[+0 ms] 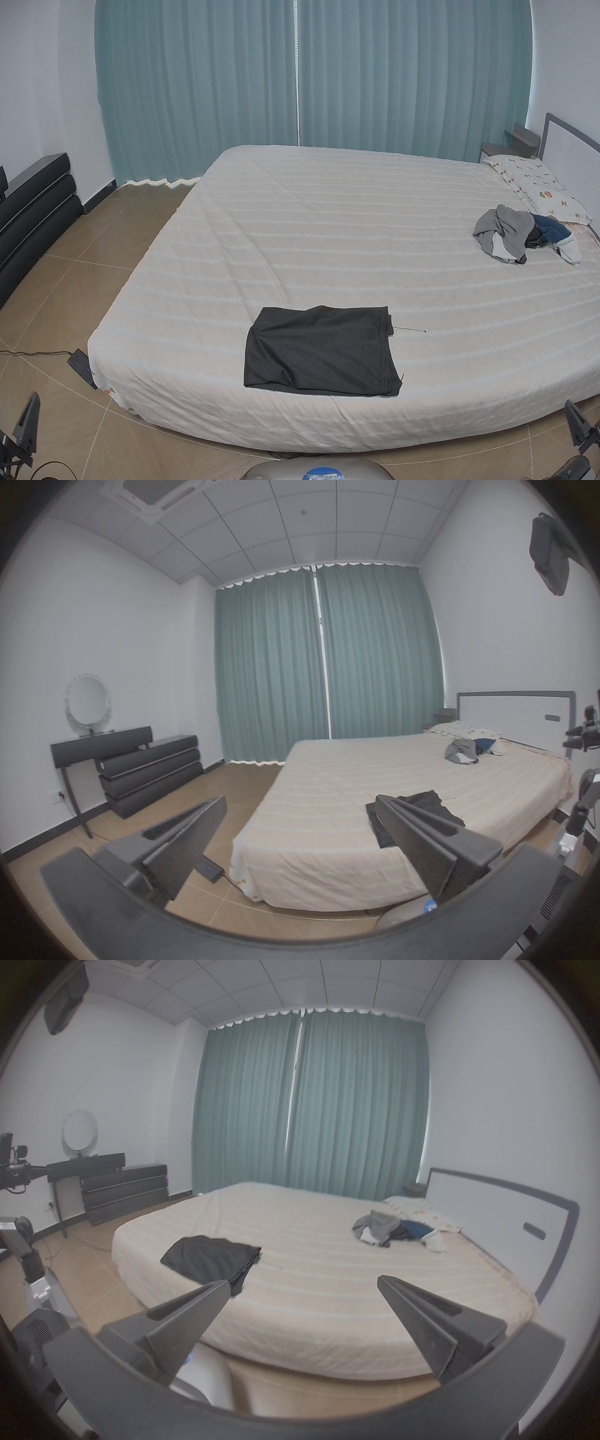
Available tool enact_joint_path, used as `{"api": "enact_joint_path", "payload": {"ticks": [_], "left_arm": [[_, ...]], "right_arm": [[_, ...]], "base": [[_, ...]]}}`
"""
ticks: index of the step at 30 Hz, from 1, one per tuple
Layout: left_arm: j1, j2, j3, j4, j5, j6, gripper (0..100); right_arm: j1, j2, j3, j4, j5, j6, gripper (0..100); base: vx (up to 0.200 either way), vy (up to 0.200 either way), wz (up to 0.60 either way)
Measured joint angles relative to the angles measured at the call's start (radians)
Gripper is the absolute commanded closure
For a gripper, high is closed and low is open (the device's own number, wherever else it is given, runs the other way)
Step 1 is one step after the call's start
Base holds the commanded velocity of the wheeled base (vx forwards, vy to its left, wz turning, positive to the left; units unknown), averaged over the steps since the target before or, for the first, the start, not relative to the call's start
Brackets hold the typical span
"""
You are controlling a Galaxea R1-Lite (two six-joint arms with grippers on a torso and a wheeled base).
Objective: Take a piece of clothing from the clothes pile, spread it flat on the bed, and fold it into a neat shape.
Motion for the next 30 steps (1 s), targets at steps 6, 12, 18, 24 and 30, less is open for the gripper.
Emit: {"api": "enact_joint_path", "payload": {"ticks": [6,12,18,24,30], "left_arm": [[0.103,-0.076,-0.075,0.096,0.003,0.019,0],[0.138,-0.127,-0.055,0.143,-0.006,0.020,0],[0.137,-0.162,0.099,0.018,-0.034,0.004,0],[0.135,-0.172,0.221,-0.155,-0.064,-0.017,0],[0.133,-0.175,0.274,-0.204,-0.140,-0.106,0]], "right_arm": [[-0.047,-0.080,-0.088,0.072,-0.035,-0.023,0],[-0.091,-0.148,-0.064,0.185,-0.043,-0.006,0],[-0.113,-0.188,0.042,0.083,-0.019,0.055,0],[-0.119,-0.201,0.145,-0.203,0.029,0.071,0],[-0.122,-0.204,0.204,-0.231,0.057,0.103,0]], "base": [[0.000,0.000,0.00],[0.000,0.000,0.00],[0.000,0.000,0.00],[0.000,0.000,0.00],[0.000,0.000,0.00]]}}
